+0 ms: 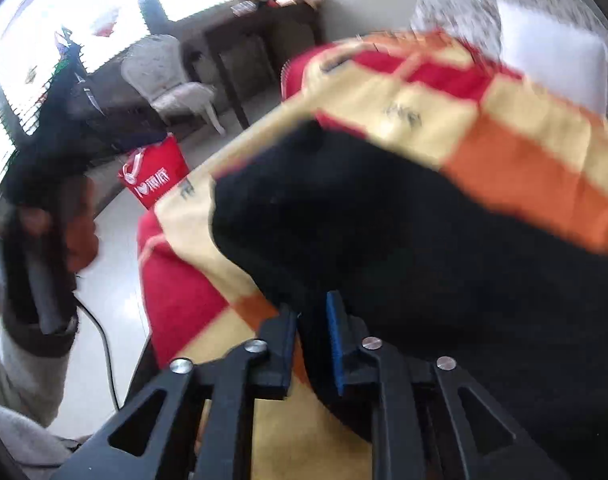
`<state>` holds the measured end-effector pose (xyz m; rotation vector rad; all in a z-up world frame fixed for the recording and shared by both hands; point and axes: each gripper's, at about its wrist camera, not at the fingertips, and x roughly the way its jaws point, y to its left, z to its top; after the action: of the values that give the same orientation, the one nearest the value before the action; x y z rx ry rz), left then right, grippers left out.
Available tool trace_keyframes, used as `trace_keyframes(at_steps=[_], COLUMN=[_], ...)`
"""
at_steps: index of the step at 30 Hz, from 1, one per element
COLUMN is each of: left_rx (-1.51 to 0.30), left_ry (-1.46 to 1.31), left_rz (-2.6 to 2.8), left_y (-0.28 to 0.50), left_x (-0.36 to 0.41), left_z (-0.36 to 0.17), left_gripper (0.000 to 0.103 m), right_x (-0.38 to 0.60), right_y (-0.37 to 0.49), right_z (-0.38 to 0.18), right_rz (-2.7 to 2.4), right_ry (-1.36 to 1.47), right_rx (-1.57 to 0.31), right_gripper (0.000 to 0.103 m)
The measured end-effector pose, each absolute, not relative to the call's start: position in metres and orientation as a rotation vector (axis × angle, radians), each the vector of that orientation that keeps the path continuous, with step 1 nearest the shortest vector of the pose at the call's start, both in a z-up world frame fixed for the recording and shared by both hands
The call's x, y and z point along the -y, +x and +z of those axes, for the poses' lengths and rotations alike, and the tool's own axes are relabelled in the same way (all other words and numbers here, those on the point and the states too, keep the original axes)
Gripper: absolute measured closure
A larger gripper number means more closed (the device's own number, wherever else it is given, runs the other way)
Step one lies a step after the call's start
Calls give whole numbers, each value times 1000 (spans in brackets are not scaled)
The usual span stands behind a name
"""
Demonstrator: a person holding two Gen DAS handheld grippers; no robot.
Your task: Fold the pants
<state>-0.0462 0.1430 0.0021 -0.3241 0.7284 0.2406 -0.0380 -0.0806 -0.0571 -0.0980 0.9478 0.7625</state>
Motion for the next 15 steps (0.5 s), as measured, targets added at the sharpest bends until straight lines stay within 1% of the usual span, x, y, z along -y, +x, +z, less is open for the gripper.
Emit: trace_keyframes(at_steps=[1, 2, 3, 4, 6, 9, 15], left_rx=[-731, -737, -745, -755, -769, -782, -855], left_ry=[-317, -310, -303, -289, -256, -195, -132], left_rz=[223, 200, 177, 145, 104, 65, 63], left_y=[-45, -43, -40, -35, -30, -23, -7], left_x=[-136, -127, -119, -106, -87, -61, -38], left_z=[2, 0, -1, -4, -7, -13, -36], left_gripper=[50, 50, 50, 50, 50, 49, 48], right_x=[87, 92, 104, 117, 154, 225, 376], right_y=[-43, -46, -52, -57, -70, -88, -99], right_z=[-51, -45, -34, -25, -9, 0, -19], right_rz=[766, 766, 756, 730, 648, 448, -19], right_ry=[-67, -47, -16, 2, 32, 64, 254], right_rx=[-926, -913, -880, -852, -810, -778, -796], right_gripper=[69, 59, 43, 39, 39, 39, 37])
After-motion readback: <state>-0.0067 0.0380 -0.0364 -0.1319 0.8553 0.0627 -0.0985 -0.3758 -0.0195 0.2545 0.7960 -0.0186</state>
